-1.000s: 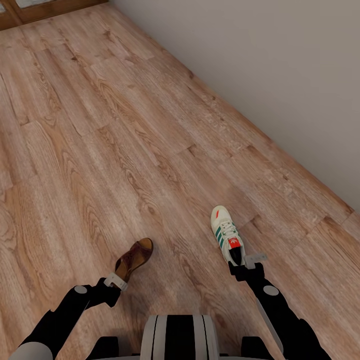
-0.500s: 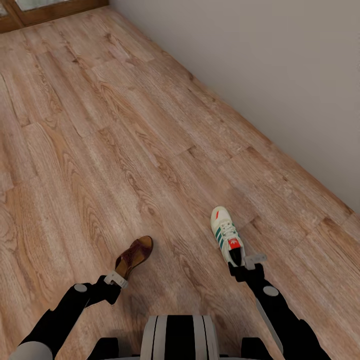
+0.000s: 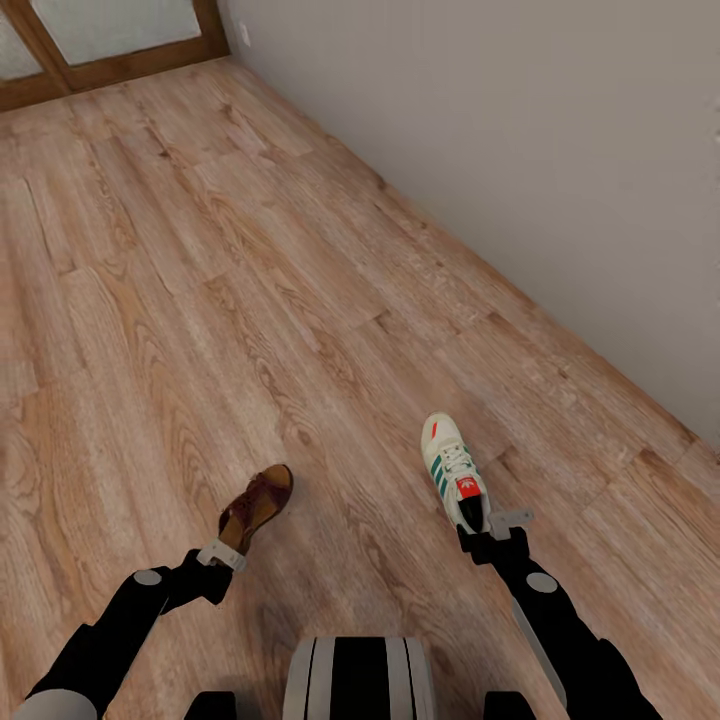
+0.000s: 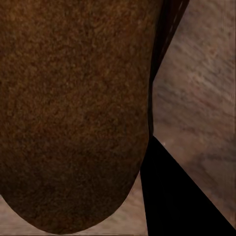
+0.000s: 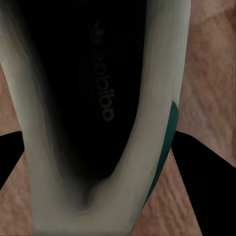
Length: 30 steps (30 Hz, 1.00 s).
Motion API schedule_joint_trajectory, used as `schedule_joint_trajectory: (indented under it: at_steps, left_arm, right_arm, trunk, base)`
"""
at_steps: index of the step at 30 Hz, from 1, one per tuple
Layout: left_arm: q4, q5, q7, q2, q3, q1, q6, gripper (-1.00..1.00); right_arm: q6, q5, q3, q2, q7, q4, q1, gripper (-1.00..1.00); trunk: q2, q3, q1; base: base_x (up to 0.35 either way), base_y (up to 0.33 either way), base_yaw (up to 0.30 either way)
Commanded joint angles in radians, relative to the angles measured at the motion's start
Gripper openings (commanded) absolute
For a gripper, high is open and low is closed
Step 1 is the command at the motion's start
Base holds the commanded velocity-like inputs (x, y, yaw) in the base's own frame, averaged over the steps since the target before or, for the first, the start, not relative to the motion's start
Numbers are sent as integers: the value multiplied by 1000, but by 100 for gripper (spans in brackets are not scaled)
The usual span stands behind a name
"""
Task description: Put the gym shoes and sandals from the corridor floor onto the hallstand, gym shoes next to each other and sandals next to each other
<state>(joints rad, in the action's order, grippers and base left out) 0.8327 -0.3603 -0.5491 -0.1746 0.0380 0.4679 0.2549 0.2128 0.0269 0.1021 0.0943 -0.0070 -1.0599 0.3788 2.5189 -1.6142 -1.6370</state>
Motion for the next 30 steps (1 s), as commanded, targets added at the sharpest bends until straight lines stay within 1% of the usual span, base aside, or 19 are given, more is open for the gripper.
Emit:
schedule_joint_trajectory:
  at_steps: [1, 4, 5, 6, 7, 8, 9, 10, 11, 14, 15, 16, 18, 19, 22, 23, 25, 26, 30]
  left_arm:
    - [1, -6, -9, 1, 12, -1, 4, -100]
    - [-2, -5, -9, 1, 39, 0, 2, -100]
    - [-3, -4, -9, 2, 60, 0, -1, -100]
    - [-8, 0, -9, 6, 119, -5, -35, -100]
    - [-10, 2, -9, 9, 136, -12, -55, -100]
    - [-11, 9, -8, 13, 163, -25, -89, -100]
    - [-12, 35, 1, 16, 202, -47, -136, -100]
    - [-12, 50, 6, 17, 216, -61, -149, -100]
    - [-12, 58, 7, 17, 222, -69, -155, -100]
    - [-12, 104, 14, 18, 257, -109, -185, -100]
    - [-12, 113, 15, 18, 264, -117, -194, -100]
    - [-13, 132, 16, 18, 279, -134, -217, -100]
    - [-15, 148, 17, 18, 294, -151, -244, -100]
    - [-19, 161, 18, 18, 307, -167, -275, -100]
    - [-32, 176, 19, 18, 324, -188, -322, -100]
    - [-47, 184, 19, 18, 334, -198, -353, -100]
    - [-69, 191, 20, 18, 343, -204, -382, -100]
    - [-95, 197, 20, 19, 352, -208, -410, -100]
    - [-156, 215, 20, 21, 375, -213, -473, -100]
  right_arm:
    - [6, 2, 2, 1, 0, -2, 0, -100]
    - [5, 2, 2, 1, 0, -2, 0, -100]
    - [4, 2, 2, 1, 0, -2, 0, -100]
    - [5, 2, 2, 1, -1, -2, 0, -100]
    - [5, 2, 2, 1, -1, -2, 0, -100]
    - [5, 2, 2, 1, -1, -1, 0, -100]
    - [4, 4, 2, 2, -1, 1, 0, -100]
    - [2, 5, 2, 5, -1, 3, 0, -100]
    - [2, 5, 1, 6, -1, 5, 0, -100]
    - [-1, 6, 1, 10, -1, 16, 0, -100]
    - [-1, 6, 1, 10, -1, 18, 0, -100]
    - [-4, 7, 1, 11, -2, 22, -1, -100]
    - [-8, 8, 0, 12, -3, 27, -2, -100]
    - [-15, 9, 0, 12, -3, 34, -7, -100]
    - [-33, 10, 0, 13, -4, 52, -24, -100]
    - [-52, 10, -1, 14, -5, 64, -39, -100]
    - [-77, 10, -1, 14, -6, 76, -54, -100]
    - [-105, 10, -1, 14, -6, 85, -72, -100]
    - [-182, 10, -1, 15, -7, 101, -122, -100]
  trunk:
    - [0, 3, 1]
    - [-1, 15, 2]
    - [-1, 19, 2]
    - [-1, 23, 3]
    - [-1, 27, 3]
    - [-2, 32, 4]
    - [-2, 37, 4]
    - [-2, 43, 5]
    - [-2, 48, 5]
    - [-3, 64, 6]
    - [-3, 69, 7]
    - [-4, 75, 7]
    - [-4, 86, 8]
    - [-4, 91, 9]
    - [-5, 107, 10]
    - [-5, 113, 10]
    - [-6, 123, 11]
    - [-6, 129, 12]
    - [-7, 150, 14]
  base:
    - [0, 0, 0]
    - [0, 0, 0]
    - [0, 0, 0]
    - [0, 0, 0]
    - [0, 0, 0]
    - [0, 0, -20]
    - [0, 0, -87]
    - [0, 0, -99]
    - [0, 0, -103]
    - [0, 0, -112]
    - [0, 0, -116]
    - [0, 0, -118]
    - [0, 0, -119]
    - [0, 0, -122]
    - [0, 0, -127]
    - [0, 0, -131]
    - [0, 0, -133]
    - [0, 0, -134]
    - [0, 0, -135]
